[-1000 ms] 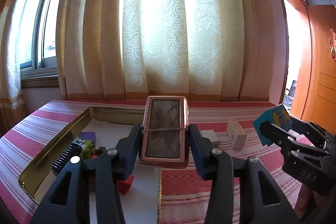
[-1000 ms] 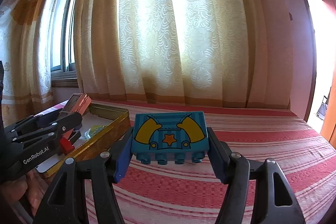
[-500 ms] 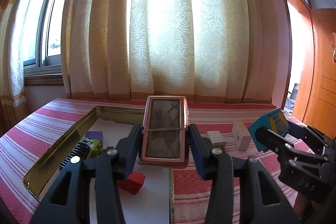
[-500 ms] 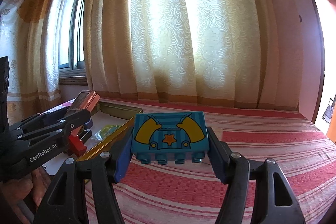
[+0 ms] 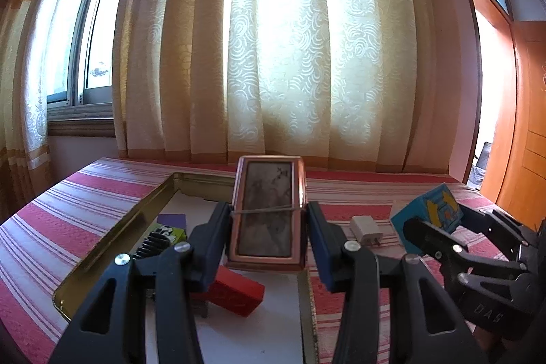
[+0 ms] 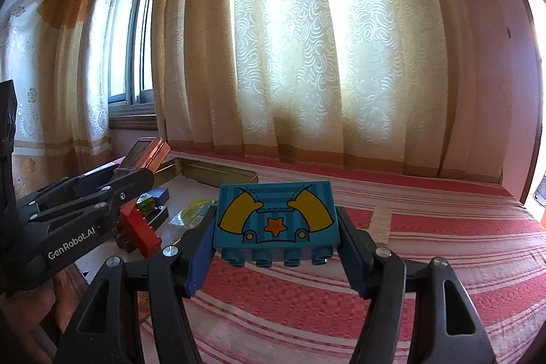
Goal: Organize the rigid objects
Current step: 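Carry the blue brick and copper picture over the gold tin tray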
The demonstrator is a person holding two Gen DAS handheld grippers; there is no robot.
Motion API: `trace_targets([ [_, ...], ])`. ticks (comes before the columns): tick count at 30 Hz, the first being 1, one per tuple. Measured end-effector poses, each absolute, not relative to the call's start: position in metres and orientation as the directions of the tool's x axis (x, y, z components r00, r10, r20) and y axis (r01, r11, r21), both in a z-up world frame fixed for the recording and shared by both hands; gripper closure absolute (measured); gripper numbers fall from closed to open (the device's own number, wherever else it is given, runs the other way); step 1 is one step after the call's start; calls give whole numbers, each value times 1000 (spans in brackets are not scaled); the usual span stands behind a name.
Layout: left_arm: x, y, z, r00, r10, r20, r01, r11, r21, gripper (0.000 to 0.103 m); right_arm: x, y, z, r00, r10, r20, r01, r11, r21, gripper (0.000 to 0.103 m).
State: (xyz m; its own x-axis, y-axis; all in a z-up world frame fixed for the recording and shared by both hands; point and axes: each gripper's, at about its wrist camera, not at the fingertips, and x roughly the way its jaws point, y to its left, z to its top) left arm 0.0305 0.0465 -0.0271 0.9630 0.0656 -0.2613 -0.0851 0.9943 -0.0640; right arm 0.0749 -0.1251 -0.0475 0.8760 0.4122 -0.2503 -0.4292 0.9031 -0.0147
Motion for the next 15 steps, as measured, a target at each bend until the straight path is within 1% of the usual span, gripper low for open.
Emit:
trace_targets([
  [15,28,66,-27,960,81,-267,-105,992,-76,58,77,-98,-49,850,447,-280,-475,879,-39,37],
])
